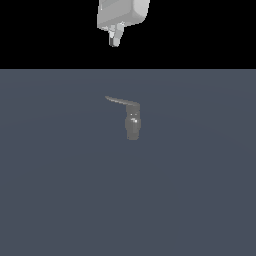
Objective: Turn on the faucet by rotating a designated handle.
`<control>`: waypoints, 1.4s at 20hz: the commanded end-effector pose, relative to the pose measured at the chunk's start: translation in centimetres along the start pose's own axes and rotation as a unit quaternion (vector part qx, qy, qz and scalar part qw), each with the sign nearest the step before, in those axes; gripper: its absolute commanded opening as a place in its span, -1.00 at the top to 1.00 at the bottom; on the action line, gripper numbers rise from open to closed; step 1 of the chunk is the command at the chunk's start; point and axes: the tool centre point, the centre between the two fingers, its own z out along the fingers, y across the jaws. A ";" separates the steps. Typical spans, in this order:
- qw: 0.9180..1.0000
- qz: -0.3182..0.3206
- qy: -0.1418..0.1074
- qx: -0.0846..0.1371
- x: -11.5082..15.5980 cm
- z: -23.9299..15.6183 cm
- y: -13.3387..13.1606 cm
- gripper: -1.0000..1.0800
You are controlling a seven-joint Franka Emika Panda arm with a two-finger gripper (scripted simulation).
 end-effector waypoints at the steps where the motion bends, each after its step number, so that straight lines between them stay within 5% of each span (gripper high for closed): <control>1: 0.999 0.037 0.005 -0.002 1.0 1.6 -1.4 1.00; 8: 0.991 0.135 0.025 -0.008 3.7 6.6 -4.8 1.00; 16: 0.971 0.233 0.058 -0.010 6.2 12.4 -8.0 1.00; 28: 0.949 0.302 0.090 -0.007 7.8 17.3 -10.1 1.00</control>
